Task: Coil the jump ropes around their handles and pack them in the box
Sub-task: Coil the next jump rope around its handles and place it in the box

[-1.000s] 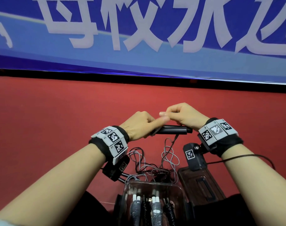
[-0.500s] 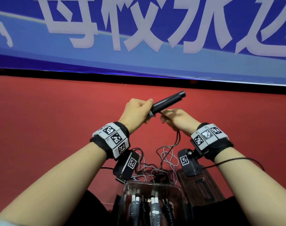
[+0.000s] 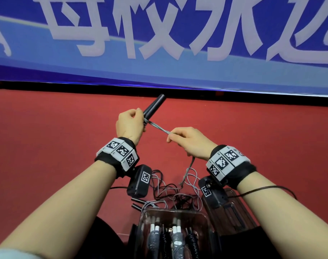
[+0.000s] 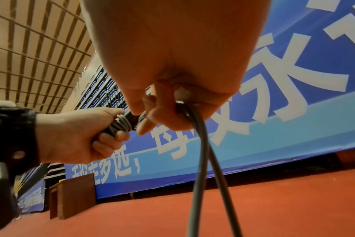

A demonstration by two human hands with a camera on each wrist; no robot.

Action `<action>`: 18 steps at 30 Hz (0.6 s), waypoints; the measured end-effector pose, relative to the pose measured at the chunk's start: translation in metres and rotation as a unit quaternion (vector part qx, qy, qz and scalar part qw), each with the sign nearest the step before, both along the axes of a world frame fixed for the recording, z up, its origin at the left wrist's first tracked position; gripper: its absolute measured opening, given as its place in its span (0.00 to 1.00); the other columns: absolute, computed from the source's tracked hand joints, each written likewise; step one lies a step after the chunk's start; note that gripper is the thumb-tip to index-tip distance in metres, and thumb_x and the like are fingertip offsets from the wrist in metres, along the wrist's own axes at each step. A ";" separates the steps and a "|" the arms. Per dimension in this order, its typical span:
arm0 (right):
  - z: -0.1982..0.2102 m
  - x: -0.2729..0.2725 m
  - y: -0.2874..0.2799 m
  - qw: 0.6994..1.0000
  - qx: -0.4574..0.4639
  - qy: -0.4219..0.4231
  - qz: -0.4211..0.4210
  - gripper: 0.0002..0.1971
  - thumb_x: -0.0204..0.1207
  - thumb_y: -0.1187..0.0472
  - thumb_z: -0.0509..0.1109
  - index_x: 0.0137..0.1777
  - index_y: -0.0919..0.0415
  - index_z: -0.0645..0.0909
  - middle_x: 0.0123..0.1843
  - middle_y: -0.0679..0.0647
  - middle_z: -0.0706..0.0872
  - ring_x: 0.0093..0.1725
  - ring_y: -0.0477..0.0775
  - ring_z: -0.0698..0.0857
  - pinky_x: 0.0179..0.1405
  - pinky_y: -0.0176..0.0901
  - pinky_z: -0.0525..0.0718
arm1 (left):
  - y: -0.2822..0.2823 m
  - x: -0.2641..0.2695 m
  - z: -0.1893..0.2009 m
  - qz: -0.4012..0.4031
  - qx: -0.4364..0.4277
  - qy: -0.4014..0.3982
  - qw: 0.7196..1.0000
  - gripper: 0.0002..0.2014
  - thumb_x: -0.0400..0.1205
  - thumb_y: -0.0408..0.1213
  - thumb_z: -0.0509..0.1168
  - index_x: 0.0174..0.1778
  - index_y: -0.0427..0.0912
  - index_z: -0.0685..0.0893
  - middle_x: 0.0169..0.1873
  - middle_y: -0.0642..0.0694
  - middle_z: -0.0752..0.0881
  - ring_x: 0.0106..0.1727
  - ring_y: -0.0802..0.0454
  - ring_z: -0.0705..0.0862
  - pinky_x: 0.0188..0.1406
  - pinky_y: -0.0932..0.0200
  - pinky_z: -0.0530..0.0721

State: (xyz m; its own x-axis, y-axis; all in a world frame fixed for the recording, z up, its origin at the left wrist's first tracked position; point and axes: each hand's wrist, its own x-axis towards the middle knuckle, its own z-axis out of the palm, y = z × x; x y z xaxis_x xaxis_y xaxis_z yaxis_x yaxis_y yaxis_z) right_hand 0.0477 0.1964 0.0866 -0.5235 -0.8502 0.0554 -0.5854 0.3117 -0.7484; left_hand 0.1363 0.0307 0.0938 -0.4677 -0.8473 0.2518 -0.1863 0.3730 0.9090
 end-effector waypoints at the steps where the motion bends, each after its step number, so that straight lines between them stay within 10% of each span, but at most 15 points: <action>1: 0.001 0.001 0.001 0.999 -0.011 0.036 0.001 0.11 0.83 0.52 0.63 0.45 0.50 0.86 0.26 0.50 0.72 0.22 0.47 0.69 0.26 0.40 0.70 | -0.002 0.001 0.000 0.003 -0.014 -0.018 1.000 0.19 0.83 0.44 0.57 0.30 0.42 0.85 0.20 0.46 0.83 0.18 0.57 0.77 0.25 0.59 0.72; 9: 0.005 0.009 0.003 0.965 -0.058 0.255 0.033 0.11 0.80 0.51 0.67 0.42 0.54 0.87 0.25 0.49 0.78 0.26 0.51 0.76 0.30 0.47 0.74 | 0.007 0.001 -0.012 -0.033 -0.256 -0.254 0.932 0.18 0.85 0.49 0.57 0.44 0.41 0.88 0.36 0.35 0.84 0.45 0.31 0.83 0.39 0.52 0.71; 18: 0.007 -0.003 0.006 0.971 -0.073 0.225 -0.029 0.12 0.73 0.44 0.73 0.33 0.49 0.83 0.24 0.45 0.79 0.29 0.47 0.76 0.31 0.43 0.72 | 0.018 0.002 -0.017 -0.191 -0.327 -0.345 0.859 0.22 0.86 0.49 0.55 0.31 0.41 0.80 0.24 0.45 0.76 0.34 0.37 0.79 0.32 0.55 0.68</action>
